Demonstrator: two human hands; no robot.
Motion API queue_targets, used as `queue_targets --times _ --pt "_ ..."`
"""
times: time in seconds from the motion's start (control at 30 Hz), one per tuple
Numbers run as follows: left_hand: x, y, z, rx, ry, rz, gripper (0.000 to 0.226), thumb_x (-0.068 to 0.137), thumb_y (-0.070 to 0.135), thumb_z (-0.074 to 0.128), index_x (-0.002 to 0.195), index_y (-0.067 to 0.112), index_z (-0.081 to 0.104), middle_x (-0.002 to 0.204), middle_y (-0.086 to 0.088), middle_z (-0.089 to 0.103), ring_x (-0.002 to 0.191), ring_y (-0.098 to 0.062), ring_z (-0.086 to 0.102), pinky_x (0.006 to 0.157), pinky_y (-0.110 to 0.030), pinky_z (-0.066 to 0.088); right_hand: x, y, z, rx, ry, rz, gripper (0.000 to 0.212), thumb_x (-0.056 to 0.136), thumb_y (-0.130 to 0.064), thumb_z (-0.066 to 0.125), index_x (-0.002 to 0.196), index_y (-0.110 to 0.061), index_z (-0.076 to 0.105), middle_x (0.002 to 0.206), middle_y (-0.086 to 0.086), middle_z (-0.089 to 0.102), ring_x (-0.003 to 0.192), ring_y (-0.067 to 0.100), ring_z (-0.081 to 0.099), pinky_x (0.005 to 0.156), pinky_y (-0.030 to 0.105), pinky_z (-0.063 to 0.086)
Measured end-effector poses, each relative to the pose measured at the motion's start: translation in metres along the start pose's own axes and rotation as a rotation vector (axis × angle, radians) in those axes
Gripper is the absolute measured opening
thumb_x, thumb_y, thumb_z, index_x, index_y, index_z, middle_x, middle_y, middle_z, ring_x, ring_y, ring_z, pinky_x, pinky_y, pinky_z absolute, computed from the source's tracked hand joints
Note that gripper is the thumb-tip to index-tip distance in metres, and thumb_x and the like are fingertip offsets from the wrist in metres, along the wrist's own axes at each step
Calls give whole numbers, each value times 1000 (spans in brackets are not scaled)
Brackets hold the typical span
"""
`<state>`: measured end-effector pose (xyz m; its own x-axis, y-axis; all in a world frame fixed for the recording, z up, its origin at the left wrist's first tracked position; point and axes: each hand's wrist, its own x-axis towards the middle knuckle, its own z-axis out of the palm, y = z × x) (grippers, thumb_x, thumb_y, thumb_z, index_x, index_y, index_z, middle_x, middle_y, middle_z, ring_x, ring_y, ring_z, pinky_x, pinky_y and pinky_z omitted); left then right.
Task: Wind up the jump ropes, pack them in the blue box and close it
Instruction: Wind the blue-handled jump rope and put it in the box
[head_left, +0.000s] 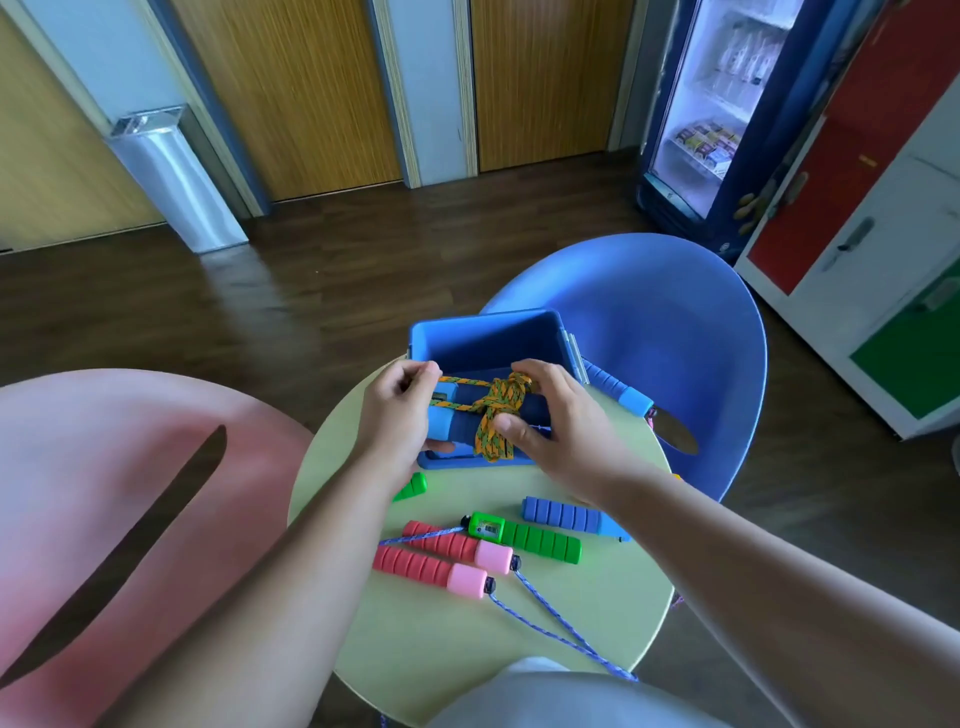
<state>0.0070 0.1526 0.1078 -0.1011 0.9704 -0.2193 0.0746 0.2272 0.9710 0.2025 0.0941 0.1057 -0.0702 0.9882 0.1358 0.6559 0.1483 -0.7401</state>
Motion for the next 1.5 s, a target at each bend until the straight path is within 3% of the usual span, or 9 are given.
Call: queue_targets --times 0.13,0.33,0.5,0.63,0.8,0.9,1.1,1.37,1.5 --pt "10 2 -8 32 -160 -8 15 98 38 65 86 31 72 119 -25 63 100 -50 67 48 -35 56 5 -11 -17 -128 -118 -152 66 77 -50 82 134 -32 53 149 -3 40 128 13 48 92 13 36" --pt "24 8 -12 27 -275 -37 17 103 32 61 93 22 71 106 -12 65 85 -29 66 49 -33 55 18 -18 -2 -274 -172 -215 58 72 -49 74 126 -36 58 123 -4 57 106 23 54 95 38 49" --pt "43 7 -19 99 -207 23 29 108 43 45 104 30 70 113 -5 65 92 -22 68 57 -39 62 18 -10 17 -103 -73 -79 53 71 -37 82 121 -33 64 119 -6 58 105 21 56 91 29 45" --pt "68 -12 -29 283 -21 62 25 100 42 49 95 26 69 97 -5 72 79 -24 69 74 -44 62 39 -8 36 10 86 152 50 71 -39 85 117 -37 66 109 -5 59 94 17 60 78 28 51" --pt "92 -48 -36 552 -57 2 23 94 24 63 116 26 70 112 -1 72 107 -25 69 87 -30 52 95 -10 64 -20 31 475 44 67 -41 76 108 -41 61 100 -1 61 78 21 65 48 29 54" --pt "106 -67 -38 352 -100 -112 24 81 28 67 100 42 69 99 2 73 94 -26 73 84 -50 62 122 -4 82 -65 -21 563 44 63 -38 71 106 -38 60 96 0 65 80 23 67 60 35 61" --pt "109 -71 -46 196 -156 -133 35 85 11 71 96 44 69 99 -2 72 91 -28 74 71 -47 66 154 12 117 -185 -144 642 47 69 -42 79 111 -31 58 102 1 65 89 26 64 75 37 59" --pt "110 -75 -52 63 -208 -174 44 87 6 77 122 31 70 111 -5 68 97 -26 73 68 -44 66 163 37 129 -353 -345 606 19 88 -41 69 98 -25 70 95 1 67 81 23 60 59 27 41" --pt "109 -76 -54 8 -219 -192 44 88 5 78 122 32 70 114 -8 67 95 -28 74 69 -43 66 160 45 117 -288 -422 516 49 77 -31 85 123 -34 67 112 -3 62 96 22 60 77 29 50"
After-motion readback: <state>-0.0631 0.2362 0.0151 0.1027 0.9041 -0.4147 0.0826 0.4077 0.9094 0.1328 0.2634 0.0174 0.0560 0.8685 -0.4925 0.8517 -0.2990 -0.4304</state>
